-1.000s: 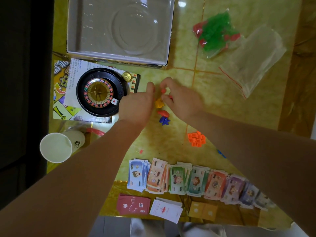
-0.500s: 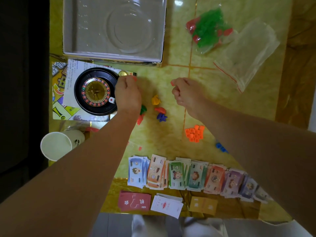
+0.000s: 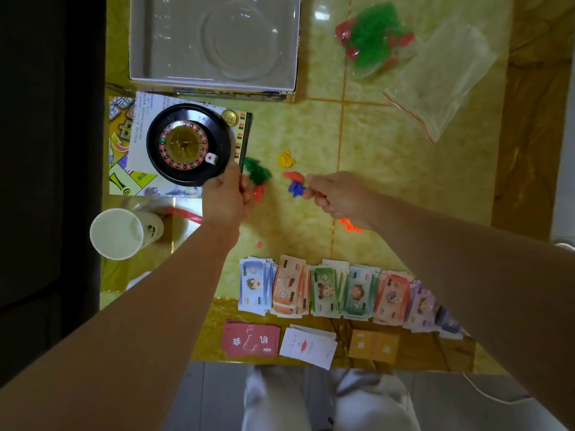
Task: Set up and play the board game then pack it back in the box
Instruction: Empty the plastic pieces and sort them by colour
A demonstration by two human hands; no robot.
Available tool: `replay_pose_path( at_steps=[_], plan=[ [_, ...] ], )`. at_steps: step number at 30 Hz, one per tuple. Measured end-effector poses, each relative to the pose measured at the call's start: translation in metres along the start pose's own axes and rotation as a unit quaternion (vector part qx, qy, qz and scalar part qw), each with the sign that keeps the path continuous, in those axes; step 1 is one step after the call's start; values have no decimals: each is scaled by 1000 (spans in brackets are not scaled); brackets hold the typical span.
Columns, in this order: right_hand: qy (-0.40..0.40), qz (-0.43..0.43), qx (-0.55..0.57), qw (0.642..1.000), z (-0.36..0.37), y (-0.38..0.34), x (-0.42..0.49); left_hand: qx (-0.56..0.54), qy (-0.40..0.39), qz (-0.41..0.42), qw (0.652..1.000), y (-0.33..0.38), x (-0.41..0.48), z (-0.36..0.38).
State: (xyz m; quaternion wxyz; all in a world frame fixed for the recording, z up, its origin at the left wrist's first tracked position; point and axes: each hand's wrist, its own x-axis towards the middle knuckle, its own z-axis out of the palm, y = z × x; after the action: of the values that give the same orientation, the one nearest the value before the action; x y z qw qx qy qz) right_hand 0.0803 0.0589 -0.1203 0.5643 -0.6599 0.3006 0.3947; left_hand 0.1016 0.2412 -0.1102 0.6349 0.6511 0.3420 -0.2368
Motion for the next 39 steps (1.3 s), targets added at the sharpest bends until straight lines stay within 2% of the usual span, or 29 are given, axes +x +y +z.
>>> replay_pose_path(
  at_steps=[3, 5, 9, 11, 14, 17, 22, 24, 26, 29, 31, 33, 36, 39],
  plan=[
    [11, 72, -106, 992, 11, 2, -1, 203, 43, 81, 975, -25, 5, -24],
    [17, 114, -172, 978, 20, 0, -2, 297, 82, 86, 947, -35, 5, -34],
    [5, 167, -110, 980, 35, -9, 0, 429, 136, 56, 891, -40, 0, -40],
    [17, 160, -100, 982, 37, -14, 6, 462, 141, 49, 874, -39, 2, -43],
    [41, 147, -21, 988, 35, -22, 13, 473, 110, 41, 873, -38, 7, -40],
    [76, 96, -13, 992, 33, -27, 21, 476, 73, 44, 875, -33, 12, -32],
    [83, 74, -30, 993, 24, -28, 22, 400, 6, 85, 913, -20, 21, -8],
    [37, 104, -40, 993, 18, -26, 19, 346, -14, 81, 935, -19, 23, 0],
    [-39, 131, -65, 988, 14, -23, 17, 326, -16, 76, 942, -18, 22, 3],
    [-133, 149, -92, 976, 19, -17, 14, 375, 3, 67, 925, -18, 20, -2],
    [-162, 150, -69, 973, 29, -18, 12, 421, 17, 50, 906, -21, 20, -10],
    [-147, 127, -37, 980, 37, -22, 11, 397, 4, 34, 917, -24, 22, -15],
    [-76, 59, 11, 995, 38, -31, 14, 311, -12, 58, 949, -24, 26, -13],
    [-10, 25, 13, 1000, 31, -34, 20, 254, -12, 71, 965, -22, 29, -6]
  ],
)
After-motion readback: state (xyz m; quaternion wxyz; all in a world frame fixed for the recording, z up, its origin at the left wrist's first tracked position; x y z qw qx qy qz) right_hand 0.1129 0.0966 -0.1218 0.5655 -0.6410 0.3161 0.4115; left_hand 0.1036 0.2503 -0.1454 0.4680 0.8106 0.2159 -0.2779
